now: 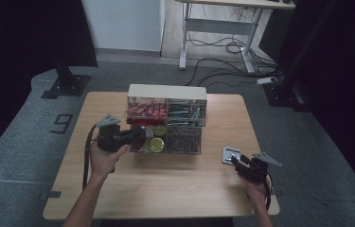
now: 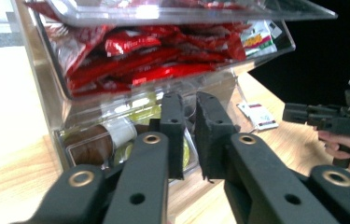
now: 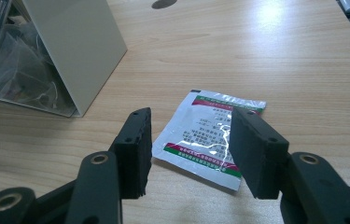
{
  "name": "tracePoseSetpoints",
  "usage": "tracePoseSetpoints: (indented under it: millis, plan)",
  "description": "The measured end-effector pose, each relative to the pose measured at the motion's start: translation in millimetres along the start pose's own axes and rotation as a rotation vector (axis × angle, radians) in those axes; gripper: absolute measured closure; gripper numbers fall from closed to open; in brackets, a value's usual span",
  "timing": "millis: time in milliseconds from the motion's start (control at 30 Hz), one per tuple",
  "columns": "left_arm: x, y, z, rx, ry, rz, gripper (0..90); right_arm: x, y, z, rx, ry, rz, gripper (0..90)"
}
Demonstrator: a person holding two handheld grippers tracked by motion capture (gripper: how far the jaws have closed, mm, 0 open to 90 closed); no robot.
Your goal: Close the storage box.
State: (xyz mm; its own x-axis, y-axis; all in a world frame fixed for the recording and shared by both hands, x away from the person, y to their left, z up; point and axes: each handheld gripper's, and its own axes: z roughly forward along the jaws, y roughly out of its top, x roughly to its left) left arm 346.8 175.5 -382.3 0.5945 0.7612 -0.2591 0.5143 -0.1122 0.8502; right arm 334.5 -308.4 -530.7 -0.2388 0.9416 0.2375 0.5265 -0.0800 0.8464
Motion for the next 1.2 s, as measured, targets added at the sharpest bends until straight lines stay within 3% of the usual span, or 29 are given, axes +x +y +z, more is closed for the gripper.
tracePoseSetpoints:
  millis: [267, 433, 567, 800, 1200]
  plan:
    - [-2.8, -13.2, -8.9, -0.012, -0.002, 0.036, 64.3, 0.4, -0.3, -0.8, 0.0, -0.001, -0.005, 49.0]
    - [-3.2, -24.2, -17.2, -0.01, 0.006, 0.062, 58.1, -0.4, -0.3, -1.7, -0.002, -0.003, -0.003, 48.9]
    - [1.3, -37.6, -22.0, -0.01, 0.013, 0.055, 55.9, 0.5, -0.7, -2.9, -0.003, -0.002, -0.006, 48.9]
    - [16.3, -66.8, -24.0, 0.016, 0.046, 0.039, 53.2, -1.3, -1.6, -5.8, -0.007, -0.006, -0.005, 48.8]
    - [49.5, -124.3, -4.3, 0.121, 0.112, 0.009, 51.0, -0.5, -4.6, -3.6, 0.007, -0.009, -0.019, 48.6]
